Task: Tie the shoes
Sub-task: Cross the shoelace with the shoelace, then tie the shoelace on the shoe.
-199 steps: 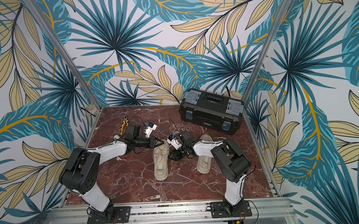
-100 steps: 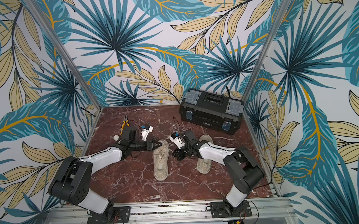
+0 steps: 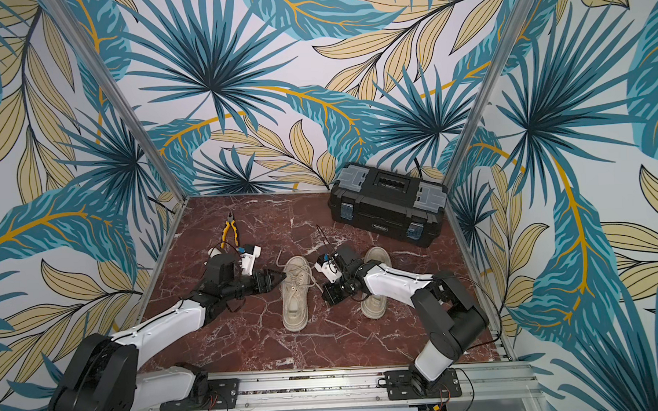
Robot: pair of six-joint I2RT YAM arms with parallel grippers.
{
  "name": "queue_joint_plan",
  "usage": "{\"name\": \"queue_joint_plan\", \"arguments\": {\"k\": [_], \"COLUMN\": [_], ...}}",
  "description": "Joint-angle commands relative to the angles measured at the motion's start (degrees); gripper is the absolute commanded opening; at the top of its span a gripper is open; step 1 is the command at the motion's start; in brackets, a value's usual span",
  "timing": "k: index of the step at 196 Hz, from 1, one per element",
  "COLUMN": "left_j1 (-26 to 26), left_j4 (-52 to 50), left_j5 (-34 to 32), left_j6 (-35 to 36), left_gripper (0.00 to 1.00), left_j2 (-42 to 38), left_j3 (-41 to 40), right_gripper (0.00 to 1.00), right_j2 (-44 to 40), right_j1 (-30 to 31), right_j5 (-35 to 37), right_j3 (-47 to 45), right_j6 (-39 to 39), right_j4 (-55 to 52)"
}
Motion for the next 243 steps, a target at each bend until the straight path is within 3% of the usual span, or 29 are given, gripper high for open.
{"name": "queue_joint_plan", "arguments": {"k": [1, 27, 92, 210, 243], "left_j1": [1.4, 2.2, 2.5, 4.4, 4.5], "left_j4": [-12.6, -17.6, -6.4, 17.6, 12.5], "left_j5": [-9.3, -10.6, -5.9, -0.8, -2.3], "left_j6": [-1.6, -1.6, -7.9, -21.8, -20.3], "left_gripper": [0.78, 0.78, 0.74, 0.57, 0.59], "left_j2": [-1.9, 6.9, 24.1, 33.6, 33.7], "left_j3": [2.4, 10.7, 18.5, 14.8, 16.8], "right_gripper": [0.00, 0.00, 0.00, 0.00, 0.00], "right_j2": [-1.1, -1.8, -2.7, -3.3, -3.5], "right_j1": [0.3, 0.3, 0.4, 0.4, 0.5], "right_j5": [1.6, 3.3, 4.3, 4.7, 5.1], "right_j3": [-0.7, -0.2, -0.6, -1.2, -1.4], "right_j6": [0.9, 1.0, 1.4, 1.7, 1.9], "right_j4": [-1.4, -1.4, -1.1, -0.7, -0.6]}}
